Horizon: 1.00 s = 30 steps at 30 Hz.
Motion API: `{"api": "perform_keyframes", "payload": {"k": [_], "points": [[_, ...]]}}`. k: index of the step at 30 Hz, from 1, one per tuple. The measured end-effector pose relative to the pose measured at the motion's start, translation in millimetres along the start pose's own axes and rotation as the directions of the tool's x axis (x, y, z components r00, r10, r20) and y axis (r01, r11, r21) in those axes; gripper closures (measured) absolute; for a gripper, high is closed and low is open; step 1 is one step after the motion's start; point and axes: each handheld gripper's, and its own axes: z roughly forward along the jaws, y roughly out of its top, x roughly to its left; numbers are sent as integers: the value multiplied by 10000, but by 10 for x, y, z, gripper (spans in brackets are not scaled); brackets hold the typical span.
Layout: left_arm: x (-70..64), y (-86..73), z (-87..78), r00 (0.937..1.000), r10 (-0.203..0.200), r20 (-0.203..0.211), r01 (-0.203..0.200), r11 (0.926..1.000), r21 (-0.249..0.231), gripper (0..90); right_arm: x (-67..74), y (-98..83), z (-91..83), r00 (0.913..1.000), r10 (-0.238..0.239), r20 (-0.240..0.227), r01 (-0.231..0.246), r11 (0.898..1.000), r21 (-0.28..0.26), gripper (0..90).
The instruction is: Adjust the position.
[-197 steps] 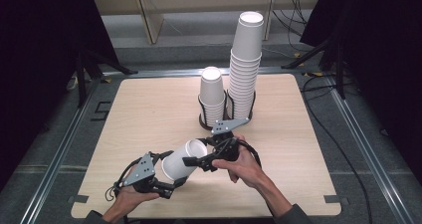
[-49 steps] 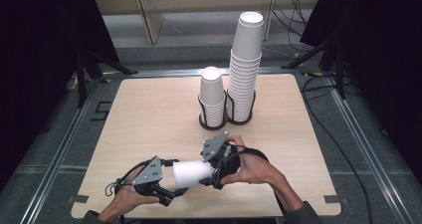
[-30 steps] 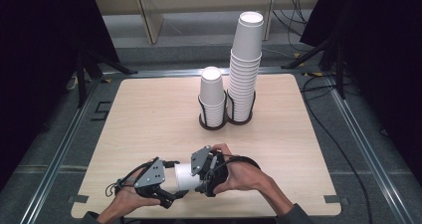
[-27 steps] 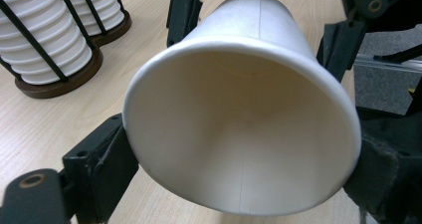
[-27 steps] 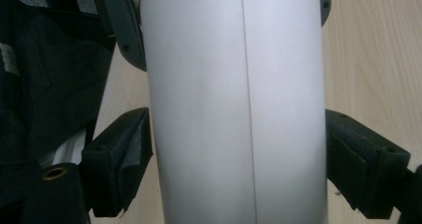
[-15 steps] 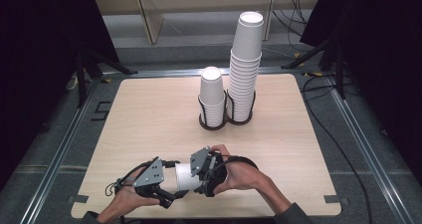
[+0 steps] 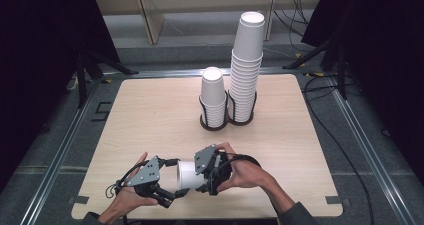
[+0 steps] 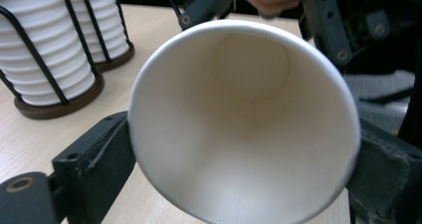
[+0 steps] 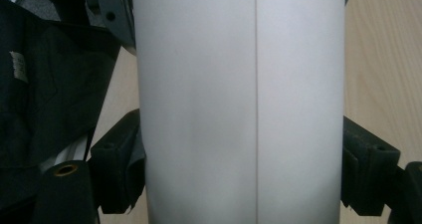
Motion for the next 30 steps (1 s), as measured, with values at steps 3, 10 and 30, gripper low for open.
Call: {"api": "perform_keyframes", "payload": {"k": [3, 10, 30], "points": [[50, 3, -59, 9999, -83, -108, 78, 9992, -403, 143, -42, -49, -57, 9992, 314, 267, -310, 9994, -144, 212], [157, 6, -153, 9894, -1333, -569, 1211, 9760, -1808, 145, -190, -208, -261, 9816, 1573, 1083, -1334, 9705, -2007, 209], [130, 8, -80, 9734, -2056, -1016, 1846, 9653, -1847, 122, -144, -170, -28, 9750, 2015, 934, -1621, 9332, -3207, 206]]}}
